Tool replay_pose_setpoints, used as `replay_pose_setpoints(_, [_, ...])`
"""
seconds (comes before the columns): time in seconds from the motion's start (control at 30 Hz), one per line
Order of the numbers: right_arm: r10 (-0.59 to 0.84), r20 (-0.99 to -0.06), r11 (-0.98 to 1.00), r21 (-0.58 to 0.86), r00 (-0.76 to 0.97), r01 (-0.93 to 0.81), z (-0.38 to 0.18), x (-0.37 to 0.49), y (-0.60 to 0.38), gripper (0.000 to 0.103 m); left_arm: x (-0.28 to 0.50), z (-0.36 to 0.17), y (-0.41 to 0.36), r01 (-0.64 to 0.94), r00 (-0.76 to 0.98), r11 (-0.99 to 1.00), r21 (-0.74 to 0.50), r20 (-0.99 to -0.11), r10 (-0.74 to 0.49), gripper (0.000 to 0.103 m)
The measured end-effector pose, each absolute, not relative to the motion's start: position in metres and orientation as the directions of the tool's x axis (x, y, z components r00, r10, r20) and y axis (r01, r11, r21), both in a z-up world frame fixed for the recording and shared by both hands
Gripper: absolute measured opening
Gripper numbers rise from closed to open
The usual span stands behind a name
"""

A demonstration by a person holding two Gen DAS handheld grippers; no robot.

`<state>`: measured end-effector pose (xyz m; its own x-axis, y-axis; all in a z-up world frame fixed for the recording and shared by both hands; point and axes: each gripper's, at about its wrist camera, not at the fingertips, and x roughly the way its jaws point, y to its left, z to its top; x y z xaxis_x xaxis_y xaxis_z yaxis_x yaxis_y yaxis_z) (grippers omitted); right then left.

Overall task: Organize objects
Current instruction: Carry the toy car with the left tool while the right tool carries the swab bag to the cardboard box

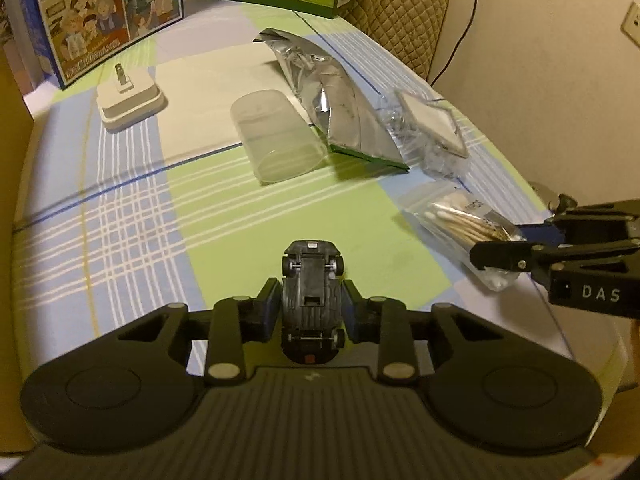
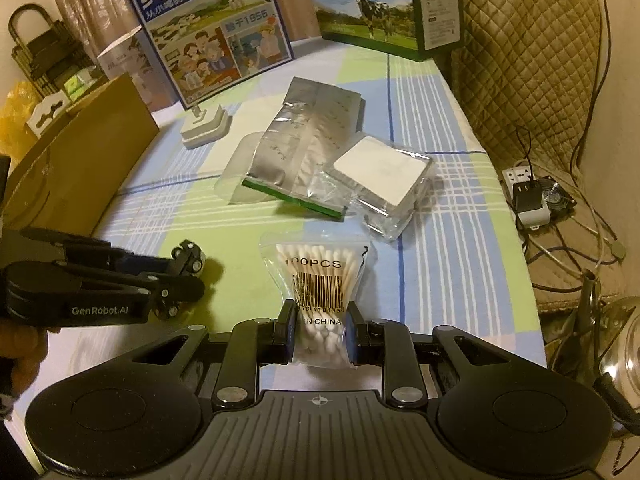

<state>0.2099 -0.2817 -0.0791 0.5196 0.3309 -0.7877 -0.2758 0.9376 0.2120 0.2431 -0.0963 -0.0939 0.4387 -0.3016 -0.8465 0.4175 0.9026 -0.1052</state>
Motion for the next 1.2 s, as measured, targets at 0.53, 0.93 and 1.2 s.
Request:
replay_pose_setpoints(0.53, [0.251, -0.811, 0.943, 0.081, 0.529, -0.323, -0.09, 0.214, -0.269, 0.03, 0.245, -0.092, -0.097, 0.445, 0.408, 0.891, -0.09, -0.865, -0.291, 0.026])
replay_pose_setpoints(0.93, [0.315, -0.761, 0.934, 0.142, 0.568, -0.327, -0.047, 0.2, -0.261, 0.02, 0.226, -0.046, -0.081, 0.433, 0.442, 0.894, -0.113, -0.838, -0.32, 0.025])
replay_pose_setpoints(1.2, [0.374, -0.696, 0.917, 0.176, 0.613, -0.359, 0.013, 0.175, -0.241, 0.02, 0.203, 0.006, -0.054, 0.402, 0.506, 0.91, -0.097, -0.805, -0.309, 0.026])
